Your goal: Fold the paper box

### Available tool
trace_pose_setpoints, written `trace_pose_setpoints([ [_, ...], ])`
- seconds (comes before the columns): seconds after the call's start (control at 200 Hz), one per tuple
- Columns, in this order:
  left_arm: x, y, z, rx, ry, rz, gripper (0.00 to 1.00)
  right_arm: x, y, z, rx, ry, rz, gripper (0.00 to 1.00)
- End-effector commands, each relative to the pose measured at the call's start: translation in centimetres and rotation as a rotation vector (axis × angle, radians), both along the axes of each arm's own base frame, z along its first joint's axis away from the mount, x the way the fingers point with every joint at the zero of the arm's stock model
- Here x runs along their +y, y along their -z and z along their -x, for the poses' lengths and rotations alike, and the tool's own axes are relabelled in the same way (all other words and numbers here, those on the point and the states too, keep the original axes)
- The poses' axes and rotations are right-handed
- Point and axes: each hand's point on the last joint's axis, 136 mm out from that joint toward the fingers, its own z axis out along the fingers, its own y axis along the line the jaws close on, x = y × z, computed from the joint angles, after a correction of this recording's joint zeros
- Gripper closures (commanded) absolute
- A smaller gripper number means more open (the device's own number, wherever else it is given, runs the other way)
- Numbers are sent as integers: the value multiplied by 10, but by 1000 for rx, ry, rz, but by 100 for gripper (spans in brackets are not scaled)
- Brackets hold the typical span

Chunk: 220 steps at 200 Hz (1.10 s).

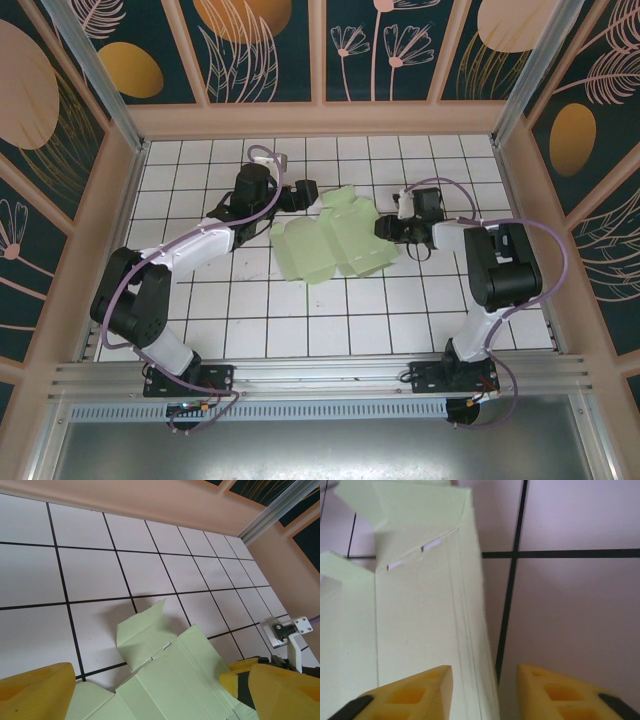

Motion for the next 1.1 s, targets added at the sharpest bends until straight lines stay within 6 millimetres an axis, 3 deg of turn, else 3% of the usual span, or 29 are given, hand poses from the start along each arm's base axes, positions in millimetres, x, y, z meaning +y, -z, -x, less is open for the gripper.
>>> trace_pose_setpoints([
  [0.0,3,1,-1,-18,9,-14,11,3,2,-4,0,-11,39,75],
  [0.195,2,1,-3,-18,12,-13,11,4,6,-2,-1,-25,66,84],
  [0.375,2,1,-3,-19,15,-13,11,5,6,-2,-2,-29,68,75],
  [0.631,3,1,-3,-18,11,-16,11,12,7,7,4,-59,44,77],
  [0.916,4,1,-3,-20,13,-18,10,16,2,6,-20,-76,54,100],
  [1.096,5,2,-2,-21,11,-19,10,18,2,7,-19,-91,73,93],
])
